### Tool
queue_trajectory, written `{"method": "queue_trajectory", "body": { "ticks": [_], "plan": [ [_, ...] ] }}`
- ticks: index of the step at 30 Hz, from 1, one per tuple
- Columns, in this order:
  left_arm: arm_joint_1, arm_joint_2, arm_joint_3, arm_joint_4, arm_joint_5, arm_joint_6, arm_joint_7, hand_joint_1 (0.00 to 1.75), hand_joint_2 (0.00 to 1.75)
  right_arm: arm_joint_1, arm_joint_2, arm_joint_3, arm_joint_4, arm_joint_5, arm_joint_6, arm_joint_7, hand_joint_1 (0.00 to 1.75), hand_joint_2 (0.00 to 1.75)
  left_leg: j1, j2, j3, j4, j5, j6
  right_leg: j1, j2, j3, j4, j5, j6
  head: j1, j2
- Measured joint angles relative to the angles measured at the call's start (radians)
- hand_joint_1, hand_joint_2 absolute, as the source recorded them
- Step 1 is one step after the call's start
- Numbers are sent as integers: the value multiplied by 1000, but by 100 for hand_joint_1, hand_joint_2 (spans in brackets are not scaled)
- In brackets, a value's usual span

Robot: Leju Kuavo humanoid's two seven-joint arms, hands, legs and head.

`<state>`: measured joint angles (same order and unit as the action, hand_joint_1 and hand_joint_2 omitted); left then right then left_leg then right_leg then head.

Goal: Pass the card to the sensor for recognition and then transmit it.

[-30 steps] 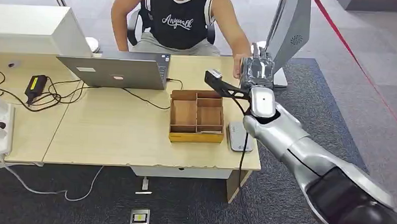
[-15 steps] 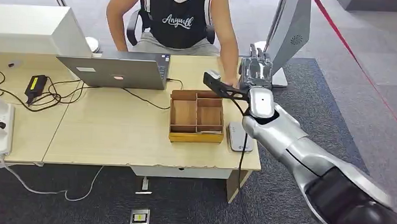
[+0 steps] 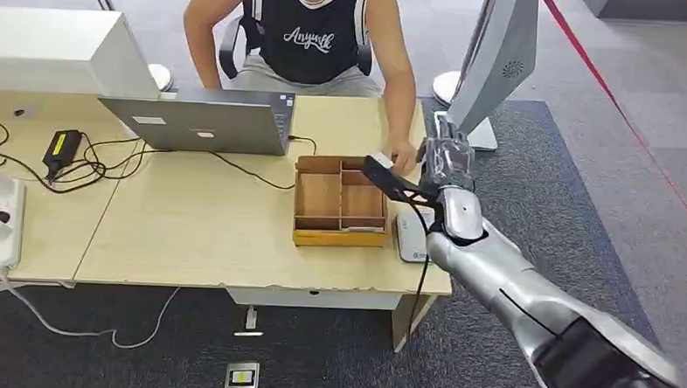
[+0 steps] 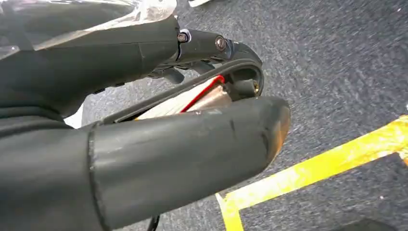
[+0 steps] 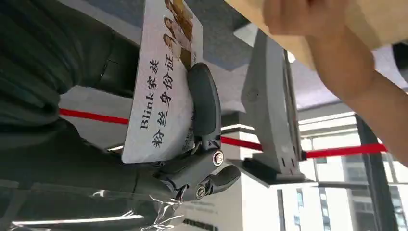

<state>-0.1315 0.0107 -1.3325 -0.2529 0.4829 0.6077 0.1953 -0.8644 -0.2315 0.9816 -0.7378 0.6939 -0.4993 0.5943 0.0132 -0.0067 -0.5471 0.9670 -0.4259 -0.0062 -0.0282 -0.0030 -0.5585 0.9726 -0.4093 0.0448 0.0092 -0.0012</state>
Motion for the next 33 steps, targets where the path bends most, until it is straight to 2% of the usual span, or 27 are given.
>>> {"method": "queue_trajectory", "body": {
  "ticks": [5,12,33],
  "plan": [
    [7,3,0,0,3,3,0,0,0,64,-37,-10,-7,-19,-6,-2,175,175,0,0,0,0,0,0,0,0,-1,0,0,0,0,0],
    [8,3,0,0,8,8,-1,0,0,77,-54,-17,-16,-24,-4,-3,175,175,1,1,0,0,0,-1,1,0,-1,1,0,0,0,0],
    [9,4,8,0,13,12,-4,0,0,140,-39,-20,9,-84,-7,-60,175,175,0,1,-1,0,0,-1,0,0,-1,1,0,0,0,0]
  ]
}}
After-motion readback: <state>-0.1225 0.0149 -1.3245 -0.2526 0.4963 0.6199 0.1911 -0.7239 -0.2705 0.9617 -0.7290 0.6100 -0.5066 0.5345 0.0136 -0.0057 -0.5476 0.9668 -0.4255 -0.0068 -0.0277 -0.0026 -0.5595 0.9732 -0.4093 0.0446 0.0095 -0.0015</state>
